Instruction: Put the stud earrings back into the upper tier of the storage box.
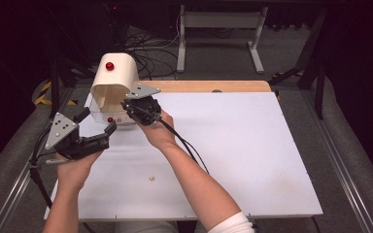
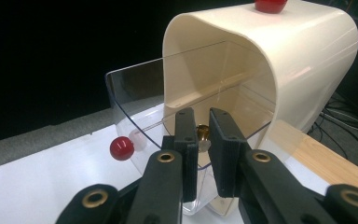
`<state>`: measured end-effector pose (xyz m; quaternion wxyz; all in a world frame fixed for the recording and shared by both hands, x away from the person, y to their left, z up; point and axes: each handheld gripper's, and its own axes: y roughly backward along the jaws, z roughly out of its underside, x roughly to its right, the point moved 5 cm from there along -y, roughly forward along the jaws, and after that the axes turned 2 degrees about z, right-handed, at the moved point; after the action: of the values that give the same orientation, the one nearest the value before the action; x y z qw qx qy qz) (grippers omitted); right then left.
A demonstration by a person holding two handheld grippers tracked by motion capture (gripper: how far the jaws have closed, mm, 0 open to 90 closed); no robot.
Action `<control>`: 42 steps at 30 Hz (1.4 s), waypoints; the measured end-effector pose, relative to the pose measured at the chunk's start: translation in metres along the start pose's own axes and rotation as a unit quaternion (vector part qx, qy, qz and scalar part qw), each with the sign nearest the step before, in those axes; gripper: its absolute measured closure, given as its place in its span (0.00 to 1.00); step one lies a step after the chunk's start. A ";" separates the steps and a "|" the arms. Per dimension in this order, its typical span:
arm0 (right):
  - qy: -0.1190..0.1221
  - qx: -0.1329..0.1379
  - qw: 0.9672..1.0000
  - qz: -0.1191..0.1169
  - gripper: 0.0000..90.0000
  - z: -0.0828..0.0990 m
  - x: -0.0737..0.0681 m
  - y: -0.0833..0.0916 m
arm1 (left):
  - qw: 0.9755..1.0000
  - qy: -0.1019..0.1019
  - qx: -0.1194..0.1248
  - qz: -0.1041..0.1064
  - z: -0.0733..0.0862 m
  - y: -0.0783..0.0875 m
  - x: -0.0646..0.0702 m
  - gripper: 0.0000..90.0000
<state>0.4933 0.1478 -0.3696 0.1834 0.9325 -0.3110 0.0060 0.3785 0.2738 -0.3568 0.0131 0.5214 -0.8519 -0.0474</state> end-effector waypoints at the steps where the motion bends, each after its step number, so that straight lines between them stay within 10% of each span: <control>1: 0.001 0.000 1.000 0.000 0.91 0.000 0.000 0.000 | 1.000 0.000 0.000 -0.001 0.000 0.000 0.000 0.08; 42: 0.011 0.009 1.000 0.000 0.81 0.009 -0.001 0.040 | 1.000 0.016 -0.019 -0.008 0.003 -0.003 0.000 0.00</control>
<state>0.4685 0.1159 -0.3645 0.1785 0.9341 -0.3086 0.0191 0.3816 0.2729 -0.3598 0.0360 0.5287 -0.8462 -0.0554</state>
